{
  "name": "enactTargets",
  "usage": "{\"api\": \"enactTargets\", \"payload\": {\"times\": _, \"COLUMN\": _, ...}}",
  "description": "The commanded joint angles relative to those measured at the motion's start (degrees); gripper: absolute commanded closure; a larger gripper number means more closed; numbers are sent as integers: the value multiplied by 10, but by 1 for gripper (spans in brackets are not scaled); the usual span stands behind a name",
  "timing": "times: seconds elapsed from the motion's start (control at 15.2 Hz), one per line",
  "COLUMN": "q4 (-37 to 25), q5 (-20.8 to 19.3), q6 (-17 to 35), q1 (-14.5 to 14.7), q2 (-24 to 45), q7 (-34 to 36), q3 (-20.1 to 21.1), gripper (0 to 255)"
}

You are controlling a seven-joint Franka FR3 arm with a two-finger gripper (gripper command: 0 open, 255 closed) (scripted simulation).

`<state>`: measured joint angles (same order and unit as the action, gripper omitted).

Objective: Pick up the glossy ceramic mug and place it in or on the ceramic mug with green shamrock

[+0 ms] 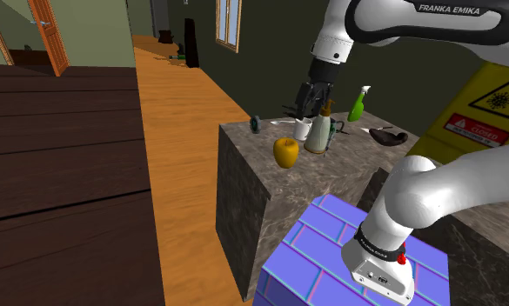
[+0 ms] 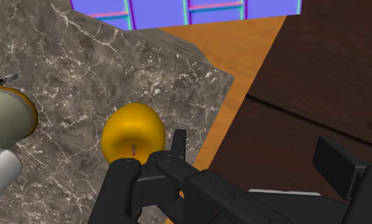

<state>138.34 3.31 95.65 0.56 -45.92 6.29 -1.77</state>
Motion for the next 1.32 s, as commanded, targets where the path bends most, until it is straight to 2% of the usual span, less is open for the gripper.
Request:
{"api": "enactTargets", "payload": {"times": 0.0, "q4": 0, "q5": 0, "q6": 0, "q1": 0, "q2": 0, "q7": 0, "q3": 0, "gripper": 0}}
{"api": "enactTargets", "payload": {"times": 0.66, "q4": -19, "q5": -61, "q6": 101, "q1": -40, "q2": 136, "q7": -89, "q3": -86, "gripper": 0}}
{"api": "enactTargets", "payload": {"times": 1.25, "q4": -89, "q5": -79, "q6": 178, "q1": -64, "q2": 293, "q7": -169, "q3": -159, "gripper": 0}}
